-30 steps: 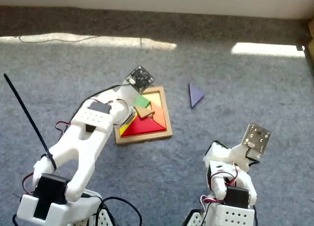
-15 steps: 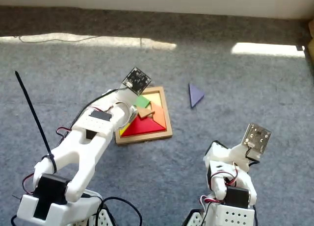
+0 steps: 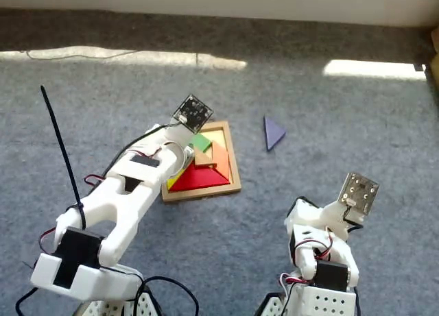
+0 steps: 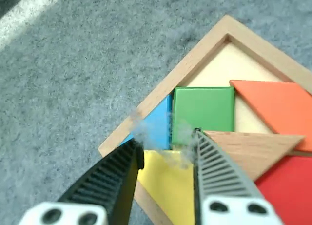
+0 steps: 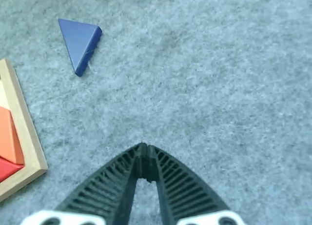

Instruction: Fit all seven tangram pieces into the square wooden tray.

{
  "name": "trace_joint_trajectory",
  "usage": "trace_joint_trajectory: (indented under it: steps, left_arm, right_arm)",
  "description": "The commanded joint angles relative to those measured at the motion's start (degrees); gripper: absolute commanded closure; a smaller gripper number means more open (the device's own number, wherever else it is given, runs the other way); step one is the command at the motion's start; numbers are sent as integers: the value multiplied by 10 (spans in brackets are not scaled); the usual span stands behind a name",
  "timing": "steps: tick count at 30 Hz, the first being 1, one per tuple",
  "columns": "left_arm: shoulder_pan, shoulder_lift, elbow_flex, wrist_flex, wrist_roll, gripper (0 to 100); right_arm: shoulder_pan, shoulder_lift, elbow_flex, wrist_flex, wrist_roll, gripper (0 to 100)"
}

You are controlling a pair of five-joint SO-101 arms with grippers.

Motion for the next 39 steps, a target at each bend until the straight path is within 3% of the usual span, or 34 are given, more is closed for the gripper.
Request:
trace_joint_trajectory:
  steps: [1, 9, 24, 32, 36, 39]
  left_arm:
    - [25, -9, -19, -8, 5, 829]
    - [63, -17, -19, -8, 5, 829]
    - [52, -123, -9, -6, 6, 829]
    - [49, -29, -24, -21, 8, 829]
    - [36, 20, -62, -33, 63, 828]
    - [27, 49, -83, -33, 43, 829]
  right_arm:
    - [7, -9, 66, -7, 3, 995]
    - [7, -9, 66, -8, 3, 995]
    - [7, -9, 66, -8, 4, 995]
    - [7, -9, 66, -8, 4, 995]
    - [7, -9, 66, -8, 4, 995]
    - [7, -9, 66, -8, 4, 995]
